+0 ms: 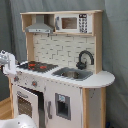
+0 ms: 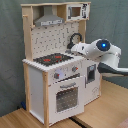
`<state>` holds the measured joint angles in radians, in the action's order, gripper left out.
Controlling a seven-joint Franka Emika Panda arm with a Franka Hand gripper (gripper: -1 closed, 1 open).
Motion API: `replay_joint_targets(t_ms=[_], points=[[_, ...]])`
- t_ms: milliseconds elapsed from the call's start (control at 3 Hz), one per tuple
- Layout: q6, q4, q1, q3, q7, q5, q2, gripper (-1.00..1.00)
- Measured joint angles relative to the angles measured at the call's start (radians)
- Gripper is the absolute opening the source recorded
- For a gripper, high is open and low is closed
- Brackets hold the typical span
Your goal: Play with the kitchen
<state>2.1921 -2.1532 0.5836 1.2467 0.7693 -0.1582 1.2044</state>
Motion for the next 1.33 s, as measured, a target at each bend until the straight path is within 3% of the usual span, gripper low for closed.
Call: replay_joint_targets(t_ms=[1333], points=[[-0.068,-0.013,-0.006,-0.003,0.369,-0.134,-0.187,1.00]])
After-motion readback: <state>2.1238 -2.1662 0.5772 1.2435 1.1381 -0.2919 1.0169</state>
